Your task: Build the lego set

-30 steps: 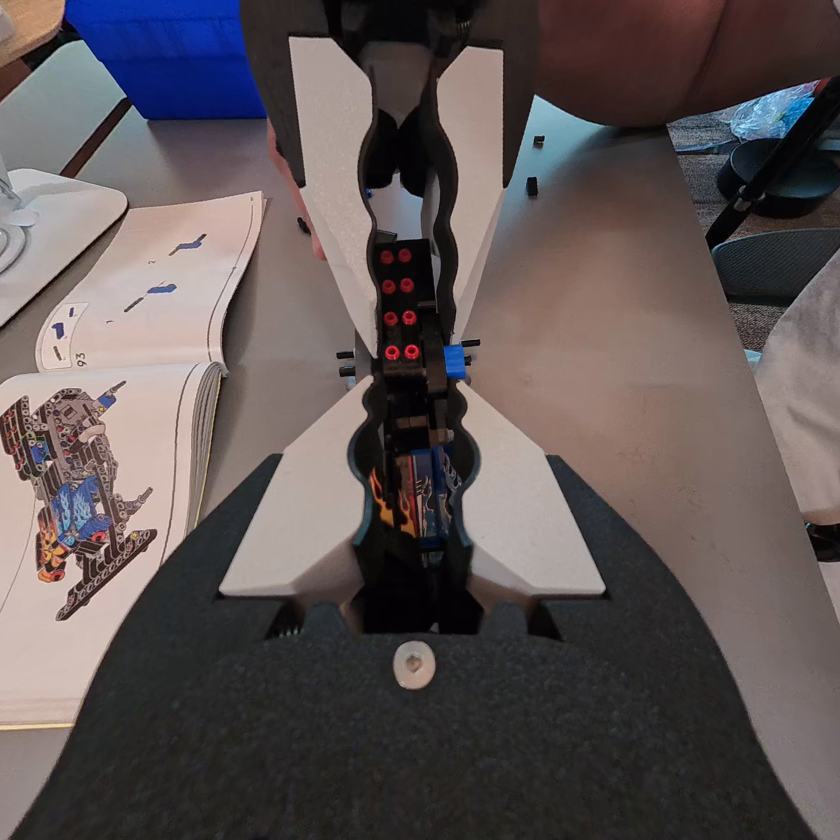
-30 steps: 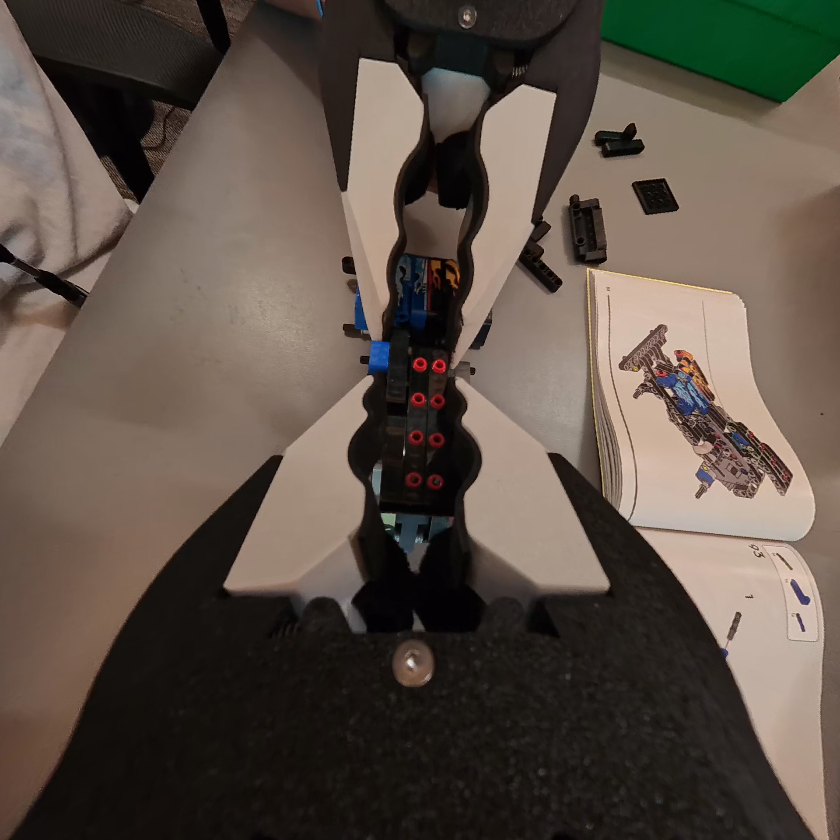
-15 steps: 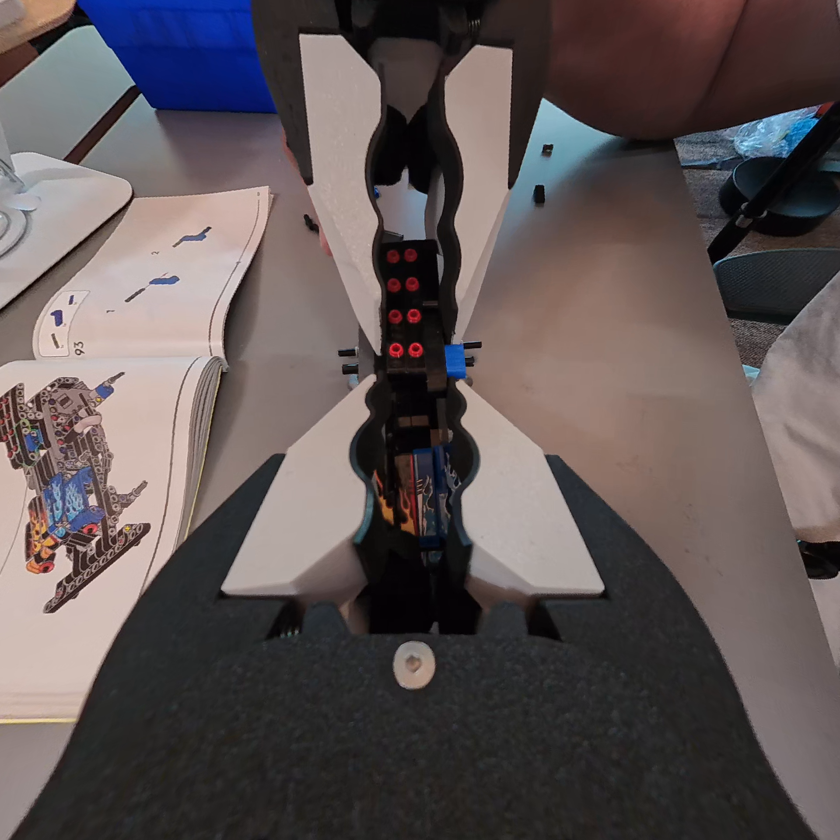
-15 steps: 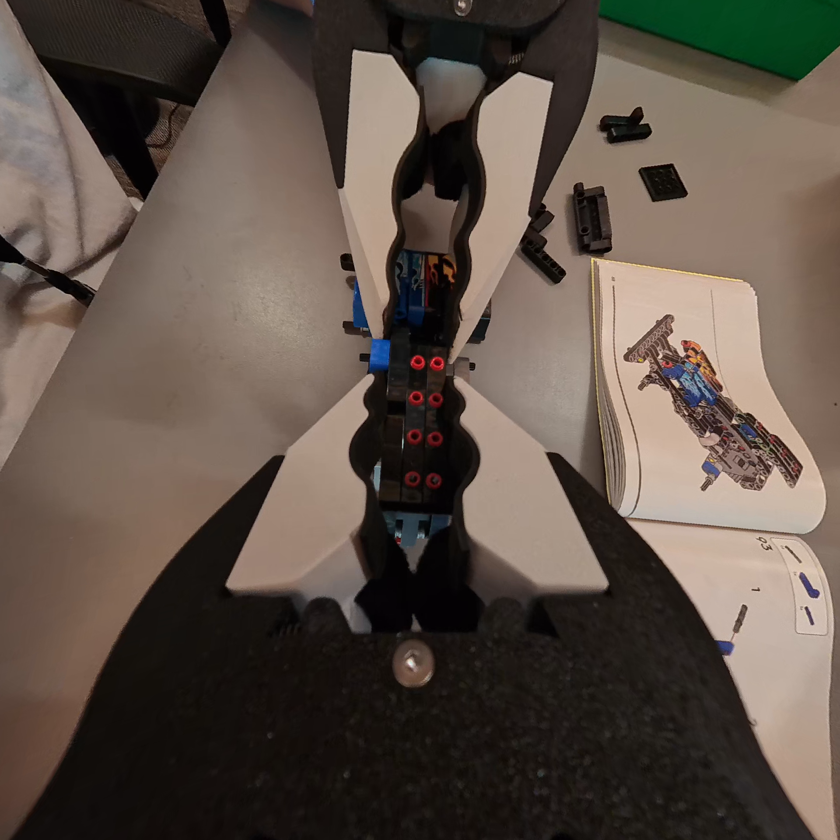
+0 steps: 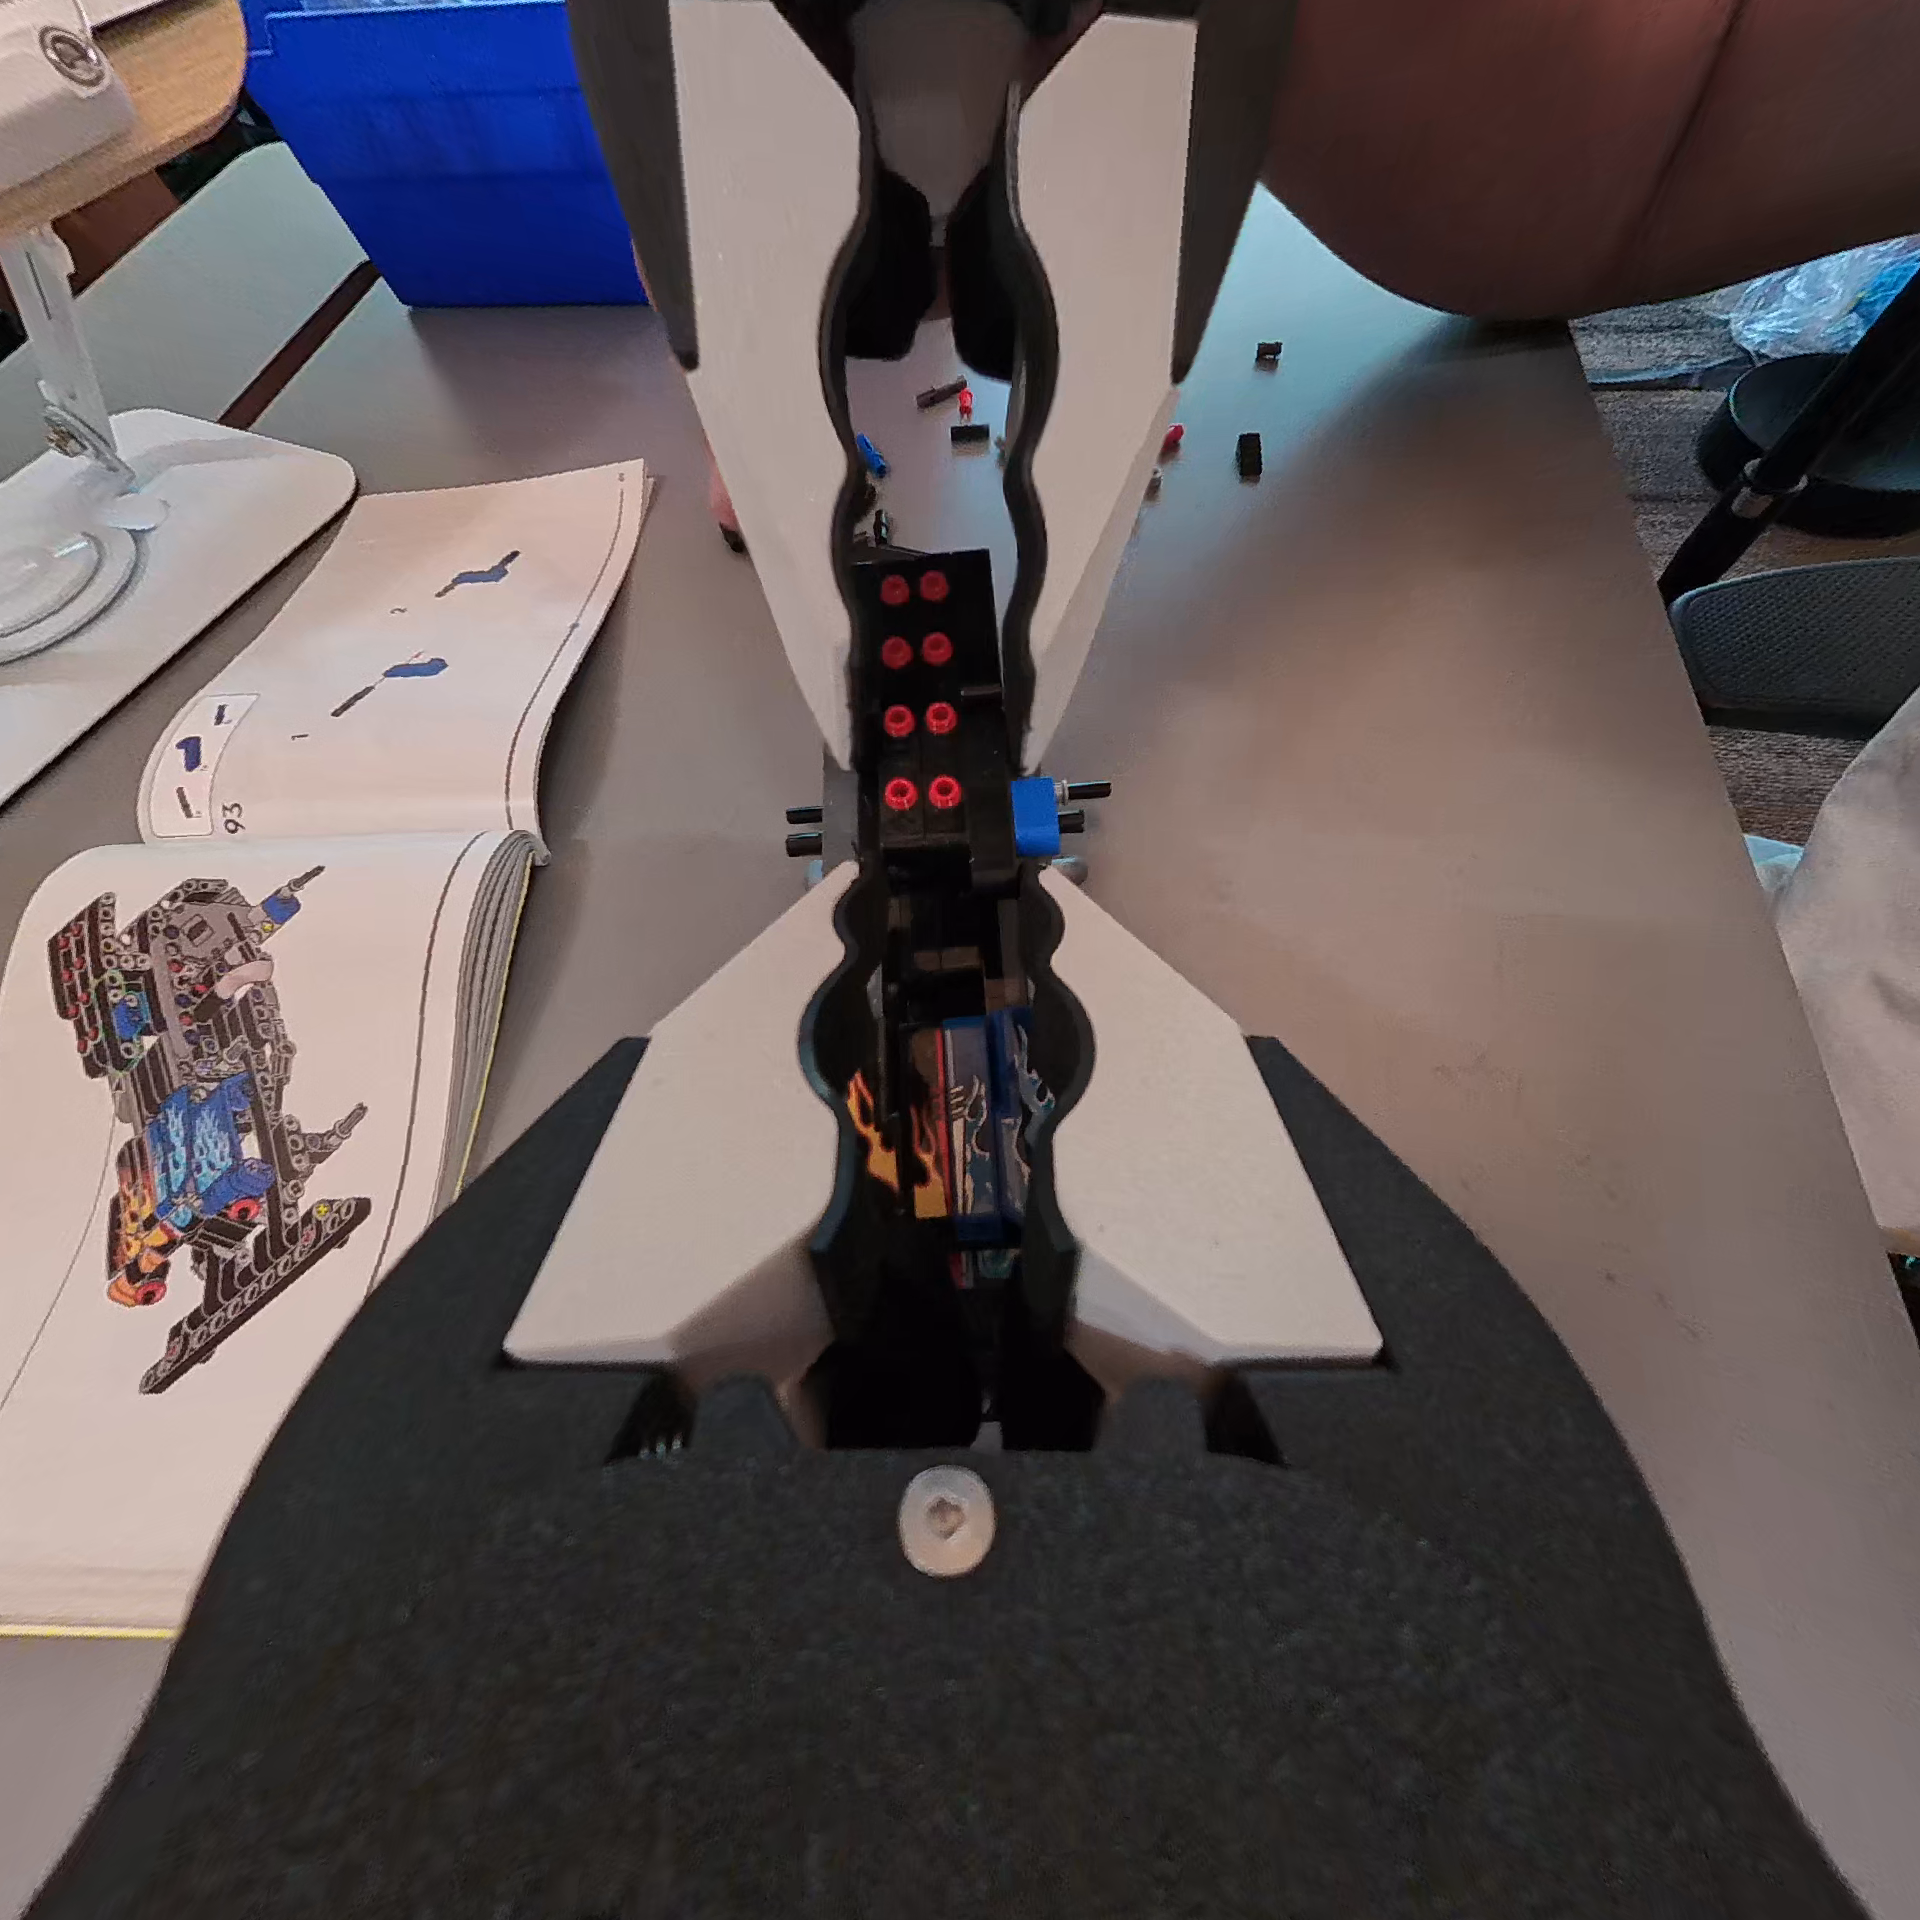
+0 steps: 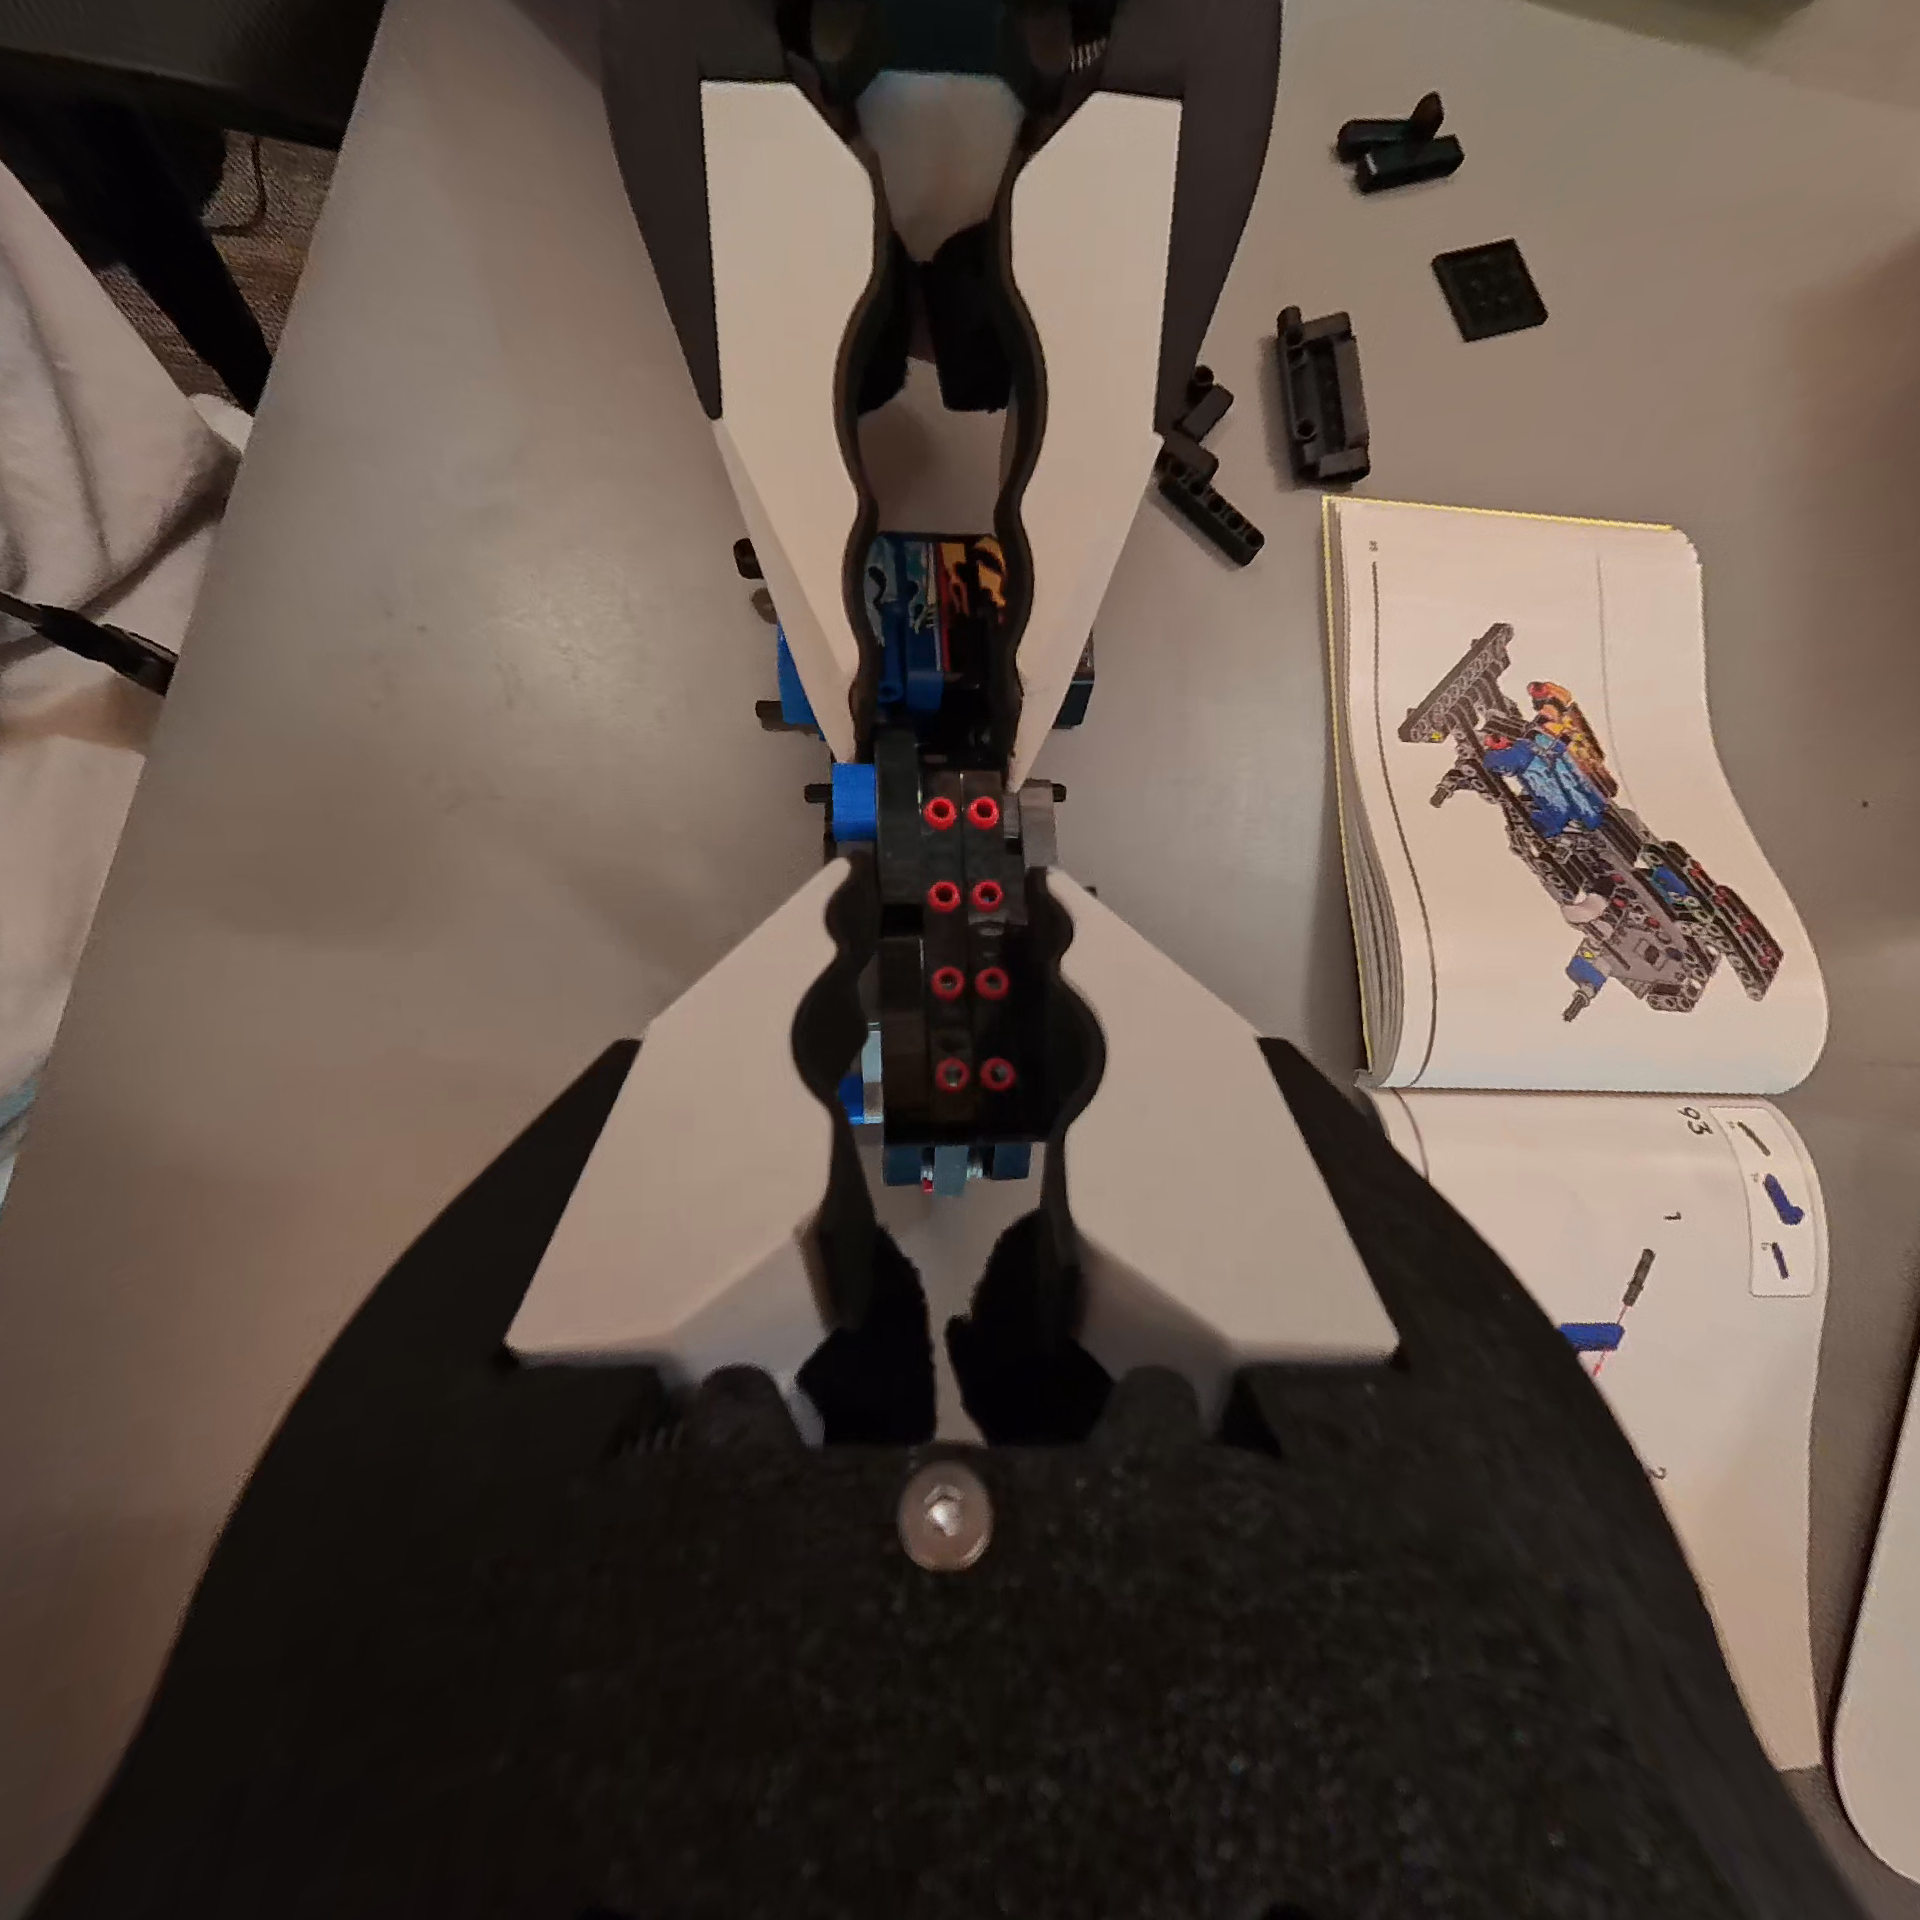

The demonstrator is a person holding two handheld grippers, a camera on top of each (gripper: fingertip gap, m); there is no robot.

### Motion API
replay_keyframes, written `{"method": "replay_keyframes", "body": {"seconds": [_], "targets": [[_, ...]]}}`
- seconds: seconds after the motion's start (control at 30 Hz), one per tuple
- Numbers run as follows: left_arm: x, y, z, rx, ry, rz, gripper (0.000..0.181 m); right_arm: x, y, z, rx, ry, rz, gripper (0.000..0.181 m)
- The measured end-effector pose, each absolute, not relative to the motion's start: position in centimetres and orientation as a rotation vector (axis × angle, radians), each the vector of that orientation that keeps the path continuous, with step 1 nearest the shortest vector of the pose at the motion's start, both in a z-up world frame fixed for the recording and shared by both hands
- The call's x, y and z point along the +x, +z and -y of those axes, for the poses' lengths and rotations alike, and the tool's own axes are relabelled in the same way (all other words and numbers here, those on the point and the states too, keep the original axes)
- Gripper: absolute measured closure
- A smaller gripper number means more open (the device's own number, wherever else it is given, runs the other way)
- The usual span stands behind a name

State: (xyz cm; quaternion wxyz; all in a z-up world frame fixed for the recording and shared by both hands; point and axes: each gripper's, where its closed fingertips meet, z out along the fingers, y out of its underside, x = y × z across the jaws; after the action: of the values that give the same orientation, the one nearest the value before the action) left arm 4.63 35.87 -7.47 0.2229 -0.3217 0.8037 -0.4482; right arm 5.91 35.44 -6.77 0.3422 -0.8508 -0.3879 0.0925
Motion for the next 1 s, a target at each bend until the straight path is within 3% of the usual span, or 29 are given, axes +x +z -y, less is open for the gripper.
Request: {"method": "replay_keyframes", "body": {"seconds": [0.5, 0.67, 0.83, 1.0], "targets": [[4.9, -7.4, -35.6, -0.961, -1.241, -2.191, 0.159, 6.0, -6.8, -35.2, -2.182, 0.329, 1.018, 0.157], [2.5, -7.1, -37.7, -0.966, -1.235, -2.253, 0.115, 7.0, -4.1, -34.0, -2.178, 0.247, 0.851, 0.133], [0.3, -9.8, -39.9, -0.962, -1.143, -2.272, 0.105, 7.9, -3.2, -30.6, -2.115, 0.182, 0.448, 0.133], [1.2, -10.3, -39.2, -0.931, -1.074, -2.214, 0.106, 7.8, -3.6, -27.8, -1.929, 0.138, -0.019, 0.133]]}}
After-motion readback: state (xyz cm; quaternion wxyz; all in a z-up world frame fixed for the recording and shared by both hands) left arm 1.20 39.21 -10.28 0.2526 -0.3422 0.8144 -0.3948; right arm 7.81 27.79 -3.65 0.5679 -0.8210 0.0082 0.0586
